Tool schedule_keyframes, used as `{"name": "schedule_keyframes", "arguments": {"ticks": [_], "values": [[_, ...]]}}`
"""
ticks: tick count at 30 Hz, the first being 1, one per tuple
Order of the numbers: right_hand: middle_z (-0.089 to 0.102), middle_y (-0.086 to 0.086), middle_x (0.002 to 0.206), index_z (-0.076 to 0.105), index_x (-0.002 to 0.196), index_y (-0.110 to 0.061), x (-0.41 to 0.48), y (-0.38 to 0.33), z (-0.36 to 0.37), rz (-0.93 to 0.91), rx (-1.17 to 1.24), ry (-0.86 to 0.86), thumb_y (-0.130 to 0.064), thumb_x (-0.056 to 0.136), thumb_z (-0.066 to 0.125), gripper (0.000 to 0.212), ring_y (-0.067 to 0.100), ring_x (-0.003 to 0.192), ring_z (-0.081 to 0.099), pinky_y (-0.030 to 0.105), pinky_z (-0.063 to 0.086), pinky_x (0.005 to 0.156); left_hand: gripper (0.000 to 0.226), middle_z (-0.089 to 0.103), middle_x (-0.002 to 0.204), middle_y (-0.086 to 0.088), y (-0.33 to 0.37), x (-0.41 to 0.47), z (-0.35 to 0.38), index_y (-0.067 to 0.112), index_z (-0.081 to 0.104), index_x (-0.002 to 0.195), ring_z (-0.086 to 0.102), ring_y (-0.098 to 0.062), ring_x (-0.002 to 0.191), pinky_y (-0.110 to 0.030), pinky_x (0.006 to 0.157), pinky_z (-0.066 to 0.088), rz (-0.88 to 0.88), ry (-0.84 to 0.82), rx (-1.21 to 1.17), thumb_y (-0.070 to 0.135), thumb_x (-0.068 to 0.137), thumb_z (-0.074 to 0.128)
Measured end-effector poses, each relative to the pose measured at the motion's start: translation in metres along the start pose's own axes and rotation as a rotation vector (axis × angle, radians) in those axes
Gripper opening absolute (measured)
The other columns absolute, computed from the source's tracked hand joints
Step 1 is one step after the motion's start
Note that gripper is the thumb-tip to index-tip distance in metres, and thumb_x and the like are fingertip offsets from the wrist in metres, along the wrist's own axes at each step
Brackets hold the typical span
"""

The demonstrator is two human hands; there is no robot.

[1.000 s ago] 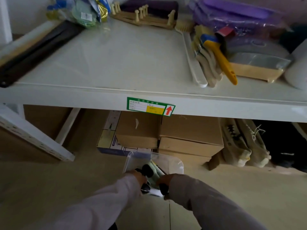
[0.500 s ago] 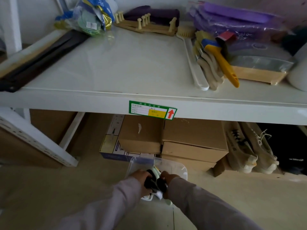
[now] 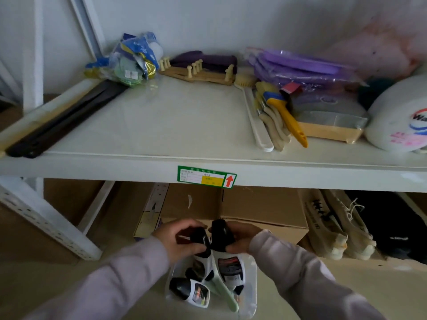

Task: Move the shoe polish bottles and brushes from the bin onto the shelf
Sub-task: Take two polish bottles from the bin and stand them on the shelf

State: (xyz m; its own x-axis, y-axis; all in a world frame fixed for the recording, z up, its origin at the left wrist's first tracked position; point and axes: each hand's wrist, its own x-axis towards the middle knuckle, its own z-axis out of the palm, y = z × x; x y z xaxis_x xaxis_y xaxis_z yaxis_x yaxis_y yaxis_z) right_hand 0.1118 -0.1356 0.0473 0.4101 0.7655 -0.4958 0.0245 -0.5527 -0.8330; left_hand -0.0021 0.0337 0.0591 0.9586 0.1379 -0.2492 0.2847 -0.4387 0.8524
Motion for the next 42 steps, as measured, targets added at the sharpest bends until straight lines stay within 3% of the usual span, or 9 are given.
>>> {"name": "schedule_keyframes", "arguments": {"ticks": [2,3,6,13,17,20,25,31,42], "values": [[0.057,0.006,0.121,0.034,0.133,-0.012,-0.016,-0.011,-0.013,-0.146,0.154,-0.005,-0.050,0.037,0.087,0.116,-0.018,0.085,0.060,0.015,0.052,0.087,0.050,0.073,0.090,0.022,0.023,-0.014,-0.018,0.056,0.064,0.085,0.067,0.000,0.094,-0.018,0.086,0.053,0.123,0.011,-0.027,0.069,0.039,0.077],[0.065,-0.002,0.110,0.043,0.127,-0.018,-0.029,-0.022,-0.017,-0.212,0.201,-0.028,-0.059,0.038,0.085,0.106,-0.017,0.087,0.061,0.013,0.051,0.084,0.054,0.072,0.091,0.025,0.035,-0.020,-0.026,0.058,0.065,0.085,0.068,0.002,0.091,-0.014,0.082,0.053,0.198,0.033,-0.049,0.076,0.035,0.073],[0.074,-0.010,0.095,0.061,0.110,-0.016,-0.060,-0.060,-0.026,-0.395,0.361,-0.050,-0.041,0.056,0.085,0.064,0.002,0.093,0.066,0.023,0.053,0.086,0.048,0.074,0.090,0.024,0.075,-0.036,-0.051,0.052,0.069,0.082,0.069,0.002,0.086,-0.011,0.077,0.053,0.396,0.104,-0.176,0.071,0.039,0.077],[0.073,-0.009,0.090,0.061,0.102,-0.016,-0.101,-0.160,-0.049,-0.749,0.283,0.179,-0.038,0.065,0.079,0.046,0.007,0.085,0.068,0.022,0.055,0.073,0.052,0.073,0.101,0.015,0.160,-0.046,-0.106,0.046,0.070,0.086,0.068,-0.002,0.091,-0.014,0.077,0.056,0.607,0.236,-0.187,0.072,0.041,0.073],[0.075,-0.010,0.075,0.062,0.093,-0.018,-0.093,-0.194,-0.085,-0.880,0.370,0.467,-0.013,0.065,0.076,0.032,0.007,0.072,0.068,0.022,0.057,0.064,0.024,0.075,0.076,0.017,0.203,-0.019,-0.132,0.043,0.069,0.078,0.070,0.002,0.073,-0.017,0.058,0.058,0.625,0.374,-0.228,0.039,0.057,0.080],[0.072,-0.010,0.074,0.060,0.098,-0.012,-0.073,-0.217,-0.106,-0.845,0.298,0.754,-0.002,0.075,0.063,0.025,0.006,0.071,0.066,0.023,0.055,0.072,0.014,0.069,0.081,0.010,0.232,0.016,-0.142,0.028,0.064,0.088,0.068,-0.003,0.072,-0.022,0.060,0.060,0.614,0.512,-0.260,0.021,0.079,0.071],[0.063,0.010,0.107,0.050,0.125,-0.008,-0.039,-0.223,-0.134,-0.613,0.022,0.967,-0.002,0.082,0.063,0.045,0.023,0.102,0.060,0.039,0.047,0.098,0.027,0.069,0.095,0.002,0.240,0.078,-0.146,0.029,0.065,0.102,0.067,-0.018,0.093,-0.045,0.088,0.056,0.539,0.615,-0.095,0.033,0.076,0.073],[0.060,0.013,0.127,0.045,0.132,-0.015,-0.023,-0.226,-0.150,-0.512,-0.068,0.990,-0.010,0.087,0.059,0.048,0.027,0.114,0.058,0.039,0.047,0.100,0.042,0.069,0.117,0.000,0.243,0.116,-0.139,0.022,0.061,0.118,0.062,-0.018,0.107,-0.027,0.092,0.045,0.431,0.710,0.112,0.040,0.081,0.066],[0.064,0.008,0.121,0.033,0.139,-0.028,-0.017,-0.215,-0.158,-0.463,-0.165,0.988,-0.009,0.088,0.054,0.059,0.023,0.110,0.061,0.034,0.048,0.093,0.064,0.056,0.135,-0.003,0.240,0.131,-0.141,0.023,0.035,0.138,0.054,-0.026,0.120,-0.038,0.100,0.044,0.269,0.591,0.341,0.036,0.082,0.062]]}}
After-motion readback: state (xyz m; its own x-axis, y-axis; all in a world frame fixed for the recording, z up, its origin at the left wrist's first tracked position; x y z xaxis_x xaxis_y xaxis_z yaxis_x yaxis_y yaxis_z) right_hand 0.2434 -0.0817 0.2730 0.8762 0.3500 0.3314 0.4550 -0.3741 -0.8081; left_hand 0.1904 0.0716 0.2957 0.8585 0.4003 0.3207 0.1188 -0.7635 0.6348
